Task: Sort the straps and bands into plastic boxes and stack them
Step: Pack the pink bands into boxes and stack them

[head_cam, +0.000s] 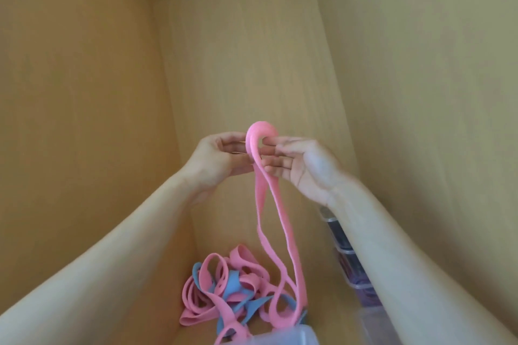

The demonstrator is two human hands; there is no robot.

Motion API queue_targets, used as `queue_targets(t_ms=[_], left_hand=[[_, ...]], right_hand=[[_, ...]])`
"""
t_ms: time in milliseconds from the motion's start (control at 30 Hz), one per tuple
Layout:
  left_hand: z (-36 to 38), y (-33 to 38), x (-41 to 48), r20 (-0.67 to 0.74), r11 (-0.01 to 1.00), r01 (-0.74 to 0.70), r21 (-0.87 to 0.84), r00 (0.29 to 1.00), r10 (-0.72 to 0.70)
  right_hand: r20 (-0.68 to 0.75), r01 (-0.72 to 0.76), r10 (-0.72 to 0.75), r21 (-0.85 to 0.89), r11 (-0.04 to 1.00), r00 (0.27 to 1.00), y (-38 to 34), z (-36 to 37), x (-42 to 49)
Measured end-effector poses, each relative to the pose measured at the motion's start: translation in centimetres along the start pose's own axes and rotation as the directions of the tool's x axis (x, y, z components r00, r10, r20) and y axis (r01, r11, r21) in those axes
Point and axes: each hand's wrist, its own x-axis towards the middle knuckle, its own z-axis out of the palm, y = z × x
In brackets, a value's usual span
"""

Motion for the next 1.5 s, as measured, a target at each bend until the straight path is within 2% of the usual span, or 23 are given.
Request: queue_targets(t_ms=[233,367,533,767,867,1033,1133,1267,1333,1367,1433,1500], left_hand=[[0.8,-0.1,-0.2,0.108,0.991,0.038,-0.127,0.994,-0.024],[1.0,-0.2,-0.2,0.116,0.986,0.050,-0.158,0.993,-0.032],[1.3,-0.5,0.0,0.001,0.990,0.036,-0.134,0.999,-0.036],[1.3,-0.1,0.2,0.007,0.985,0.070,-0.156,0.998,-0.069],[1.4,0.0,0.3,0.051,0.985,0.082,-0.150,0.996,-0.075],[1.7,-0.4,0.3,0.089,0.987,0.104,-0.126,0.992,-0.094],[1.9,-1.0,0.2,0.074,0.988,0.128,-0.084,0.990,-0.122],[1.2,-3.0,-0.6,0.076,0.963,0.240,-0.125,0.970,-0.232],[0.2,-5.6,-1.4,-0.029,0.948,0.316,-0.031,0.948,-0.317],[-0.5,-7.4,-1.9,-0.111,0.929,0.353,0.107,0.933,-0.342],[-2.1,-11.6,-3.1,-0.224,0.802,0.407,0.436,0.913,-0.341],[-3.7,-15.5,-4.4,-0.246,0.640,0.436,0.632,0.897,-0.368]], right_hand=[[0.030,0.026,-0.028,0.058,0.998,0.999,-0.2,0.2,-0.2],[0.019,0.040,-0.041,0.023,0.999,0.999,-0.3,-0.1,-0.1],[-0.048,0.058,-0.065,-0.135,0.989,0.997,-0.1,-0.5,0.0],[-0.270,0.111,-0.278,-0.504,0.857,0.922,0.5,-1.4,0.8],[-0.286,0.070,-0.235,-0.490,0.869,0.929,0.7,-2.0,0.8],[-0.212,0.048,-0.158,-0.447,0.893,0.964,0.5,-2.8,0.2],[-0.237,0.078,-0.213,-0.474,0.877,0.948,0.0,-3.0,-0.1],[-0.240,0.120,-0.323,-0.604,0.788,0.916,-0.3,-2.8,0.3],[-0.224,0.136,-0.349,-0.633,0.762,0.910,-0.4,-2.8,0.4],[-0.210,0.143,-0.354,-0.644,0.752,0.911,-0.3,-2.7,0.4],[-0.184,0.152,-0.352,-0.656,0.739,0.918,0.0,-2.5,0.5],[-0.165,0.155,-0.344,-0.660,0.735,0.924,0.3,-2.3,0.6]])
